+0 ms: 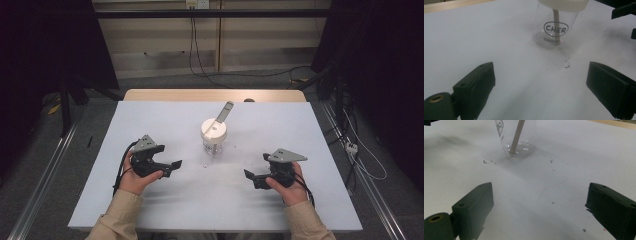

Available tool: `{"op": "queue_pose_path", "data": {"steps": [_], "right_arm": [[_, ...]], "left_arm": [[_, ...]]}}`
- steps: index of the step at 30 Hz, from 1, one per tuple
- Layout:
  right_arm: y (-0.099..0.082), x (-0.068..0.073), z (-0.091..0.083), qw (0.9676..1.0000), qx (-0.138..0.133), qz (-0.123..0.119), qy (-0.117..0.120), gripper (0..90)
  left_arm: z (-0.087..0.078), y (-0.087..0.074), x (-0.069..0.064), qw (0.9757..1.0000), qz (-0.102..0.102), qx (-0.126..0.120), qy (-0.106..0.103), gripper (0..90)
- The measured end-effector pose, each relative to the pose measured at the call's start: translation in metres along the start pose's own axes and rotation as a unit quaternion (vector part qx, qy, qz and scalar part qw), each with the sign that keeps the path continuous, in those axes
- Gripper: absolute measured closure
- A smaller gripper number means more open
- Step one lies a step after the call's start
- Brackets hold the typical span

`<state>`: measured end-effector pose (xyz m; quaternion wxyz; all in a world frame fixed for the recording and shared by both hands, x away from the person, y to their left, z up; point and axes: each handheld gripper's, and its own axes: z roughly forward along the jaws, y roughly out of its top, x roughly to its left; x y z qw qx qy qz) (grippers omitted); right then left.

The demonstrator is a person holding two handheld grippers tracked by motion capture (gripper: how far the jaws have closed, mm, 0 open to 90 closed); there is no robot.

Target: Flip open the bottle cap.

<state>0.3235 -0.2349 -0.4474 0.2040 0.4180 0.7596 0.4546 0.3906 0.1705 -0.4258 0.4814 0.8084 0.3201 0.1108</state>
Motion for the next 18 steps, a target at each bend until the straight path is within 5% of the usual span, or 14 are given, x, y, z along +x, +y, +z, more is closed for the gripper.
{"op": "queue_pose_path", "data": {"steps": [18], "right_arm": [[-0.018, -0.013, -0.025, 0.9998, 0.003, 0.002, -0.021, 7.7]], "left_arm": [[-0.023, -0.028, 0.009, 0.9996, 0.001, 0.009, 0.025, 7.1]]}}
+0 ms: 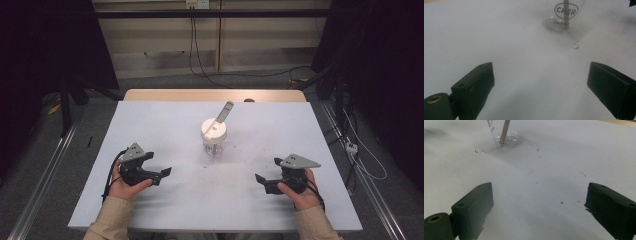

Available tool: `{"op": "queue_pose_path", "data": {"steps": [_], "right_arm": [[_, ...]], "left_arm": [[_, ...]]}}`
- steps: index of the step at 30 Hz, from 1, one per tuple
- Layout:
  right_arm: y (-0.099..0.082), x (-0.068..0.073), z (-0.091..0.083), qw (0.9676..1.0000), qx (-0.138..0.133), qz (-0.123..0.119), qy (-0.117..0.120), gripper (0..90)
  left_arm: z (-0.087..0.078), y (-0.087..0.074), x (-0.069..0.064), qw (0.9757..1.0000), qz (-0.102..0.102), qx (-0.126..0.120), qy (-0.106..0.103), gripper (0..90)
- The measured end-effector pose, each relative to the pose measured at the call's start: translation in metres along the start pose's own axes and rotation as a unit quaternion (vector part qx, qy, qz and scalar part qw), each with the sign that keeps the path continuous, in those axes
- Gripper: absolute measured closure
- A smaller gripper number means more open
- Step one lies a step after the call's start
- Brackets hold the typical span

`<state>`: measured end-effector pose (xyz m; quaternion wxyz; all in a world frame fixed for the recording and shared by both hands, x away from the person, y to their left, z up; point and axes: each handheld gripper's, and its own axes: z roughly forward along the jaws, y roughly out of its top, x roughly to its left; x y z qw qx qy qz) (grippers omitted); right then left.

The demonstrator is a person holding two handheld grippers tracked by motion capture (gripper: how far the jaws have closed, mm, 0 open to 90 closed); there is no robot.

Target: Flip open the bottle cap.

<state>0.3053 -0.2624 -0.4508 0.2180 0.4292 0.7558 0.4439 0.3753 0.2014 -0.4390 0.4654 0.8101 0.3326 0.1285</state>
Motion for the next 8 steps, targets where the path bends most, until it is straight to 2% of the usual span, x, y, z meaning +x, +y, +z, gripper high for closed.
{"op": "queue_pose_path", "data": {"steps": [2, 8], "right_arm": [[-0.0021, -0.0022, -0.0033, 1.0000, 0.000, 0.003, -0.005, 7.7], [-0.0050, -0.0069, -0.0071, 0.9999, 0.000, 0.006, -0.010, 7.7]], "left_arm": [[-0.0014, -0.0027, 0.0010, 1.0000, 0.004, 0.004, 0.004, 6.7], [-0.0035, -0.0050, 0.0029, 0.9999, -0.001, -0.003, 0.012, 6.8]]}}
